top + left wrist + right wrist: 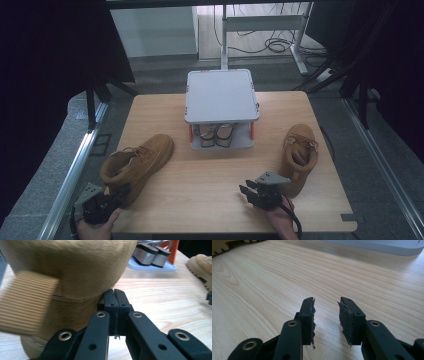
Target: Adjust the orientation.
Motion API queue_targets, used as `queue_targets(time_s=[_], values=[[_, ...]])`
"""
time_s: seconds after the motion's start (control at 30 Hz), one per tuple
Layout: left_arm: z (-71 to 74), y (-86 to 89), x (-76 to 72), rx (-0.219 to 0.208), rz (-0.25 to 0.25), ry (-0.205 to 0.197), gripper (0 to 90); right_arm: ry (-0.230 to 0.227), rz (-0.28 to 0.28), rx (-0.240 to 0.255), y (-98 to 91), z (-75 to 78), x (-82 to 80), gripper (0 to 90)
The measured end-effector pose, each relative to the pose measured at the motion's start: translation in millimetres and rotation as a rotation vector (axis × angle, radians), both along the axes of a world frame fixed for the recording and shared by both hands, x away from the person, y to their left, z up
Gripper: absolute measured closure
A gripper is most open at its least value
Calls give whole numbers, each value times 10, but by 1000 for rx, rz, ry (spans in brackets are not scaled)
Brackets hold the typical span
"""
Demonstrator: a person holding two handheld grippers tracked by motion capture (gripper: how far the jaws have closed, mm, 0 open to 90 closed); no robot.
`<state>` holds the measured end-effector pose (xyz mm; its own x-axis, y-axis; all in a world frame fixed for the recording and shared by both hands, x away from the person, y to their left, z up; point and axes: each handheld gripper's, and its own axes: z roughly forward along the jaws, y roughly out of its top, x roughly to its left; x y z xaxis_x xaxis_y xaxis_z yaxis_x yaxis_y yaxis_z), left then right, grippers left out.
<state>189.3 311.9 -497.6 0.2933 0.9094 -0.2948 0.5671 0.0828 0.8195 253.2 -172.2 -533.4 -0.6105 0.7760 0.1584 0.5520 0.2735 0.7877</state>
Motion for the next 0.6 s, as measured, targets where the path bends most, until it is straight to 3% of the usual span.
queue_targets(time_s=[0.27, 0.37, 0.6], values=[[13, 11, 27, 13, 12, 9, 900, 12, 10, 4, 7, -10, 9, 646], [40, -106, -2, 97, 8, 5, 897, 12, 11, 2, 6, -4, 5, 642], [180, -378, -62, 87, -85, -51, 852, 13, 5, 6, -6, 9, 3, 620]])
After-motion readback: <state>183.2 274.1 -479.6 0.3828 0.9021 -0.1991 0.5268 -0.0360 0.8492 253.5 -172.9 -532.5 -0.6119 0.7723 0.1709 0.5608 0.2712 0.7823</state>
